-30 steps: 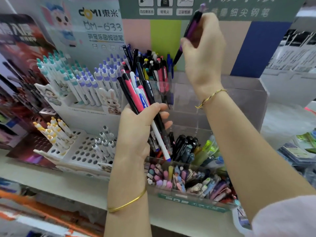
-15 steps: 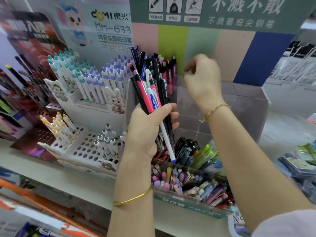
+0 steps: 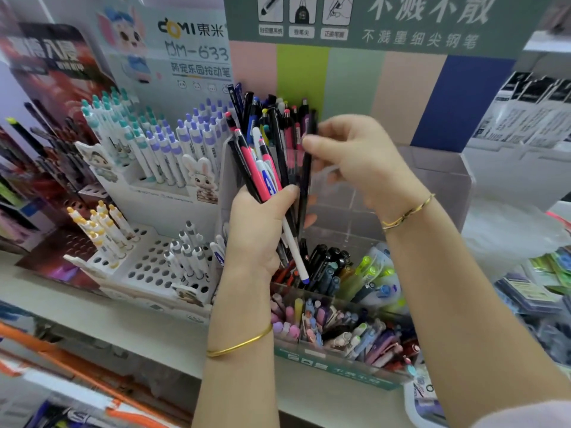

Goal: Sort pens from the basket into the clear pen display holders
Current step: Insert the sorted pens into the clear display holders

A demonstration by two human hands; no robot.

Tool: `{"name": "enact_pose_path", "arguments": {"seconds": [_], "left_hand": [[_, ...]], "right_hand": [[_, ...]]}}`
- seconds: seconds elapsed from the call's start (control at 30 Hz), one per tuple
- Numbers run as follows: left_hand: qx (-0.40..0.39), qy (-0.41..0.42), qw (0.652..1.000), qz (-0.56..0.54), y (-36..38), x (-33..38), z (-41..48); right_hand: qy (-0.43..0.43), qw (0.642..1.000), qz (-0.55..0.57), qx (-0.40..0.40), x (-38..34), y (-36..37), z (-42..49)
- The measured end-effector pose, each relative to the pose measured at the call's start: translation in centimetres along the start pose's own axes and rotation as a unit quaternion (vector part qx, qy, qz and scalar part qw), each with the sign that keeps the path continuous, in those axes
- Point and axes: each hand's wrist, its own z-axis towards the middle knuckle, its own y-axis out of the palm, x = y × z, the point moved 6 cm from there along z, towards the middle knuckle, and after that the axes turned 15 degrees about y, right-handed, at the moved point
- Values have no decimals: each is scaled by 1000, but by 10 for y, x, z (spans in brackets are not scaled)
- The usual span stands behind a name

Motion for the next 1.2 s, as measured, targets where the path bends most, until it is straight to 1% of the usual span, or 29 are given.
{"name": "enact_pose_path", "arguments": {"seconds": [0.07, 0.13, 0.17, 0.23, 0.3, 0.4, 0.47, 0.53, 0.63, 0.77, 0.9, 0.97, 1.03, 1.07, 1.1, 1.13, 1.17, 1.2], "left_hand": [[18, -6, 1000, 1, -5, -2, 1], [29, -7, 1000, -1, -7, -2, 1], [33, -5, 999, 0, -8, -1, 1], [36, 0, 999, 5, -8, 0, 2], [34, 4, 999, 11, -6, 1, 2], [29, 9, 999, 15, -6, 1, 2], [27, 11, 999, 15, -6, 1, 3], [27, 14, 999, 15, -6, 2, 4], [23, 19, 999, 19, -6, 2, 5], [19, 18, 1000, 18, -4, 0, 6], [13, 16, 1000, 16, -3, -1, 7], [8, 17, 1000, 18, -2, -1, 7], [4, 15, 1000, 15, -2, -2, 7], [1, 14, 1000, 13, -1, -2, 7], [-2, 13, 1000, 11, 0, -3, 8], [-5, 14, 1000, 10, 1, -3, 8], [-11, 16, 1000, 11, 2, -3, 8], [-19, 19, 1000, 12, 4, -2, 8]], "right_hand": [[-29, 993, 93, 68, -8, -16, 4], [-78, 976, 133, 151, -16, -32, 8], [-104, 968, 133, 187, -20, -37, 9], [-149, 955, 102, 235, -26, -38, 11], [-181, 946, 66, 261, -31, -32, 10], [-229, 925, 78, 294, -36, -30, 4], [-252, 914, 56, 313, -40, -30, 3], [-229, 926, -25, 300, -39, -23, 13], [-139, 944, -147, 260, -24, -10, 32], [-62, 934, -244, 253, -10, -1, 40], [-22, 924, -312, 222, -4, 3, 45], [-14, 933, -286, 219, -2, -2, 44], [-30, 946, -220, 238, -6, -12, 34], [-47, 956, -186, 223, -8, -15, 29], [-60, 969, -156, 180, -10, -13, 24], [-59, 982, -134, 118, -9, -6, 18], [-49, 989, -126, 55, -8, 2, 12], [-40, 991, -126, 11, -6, 9, 7]]}}
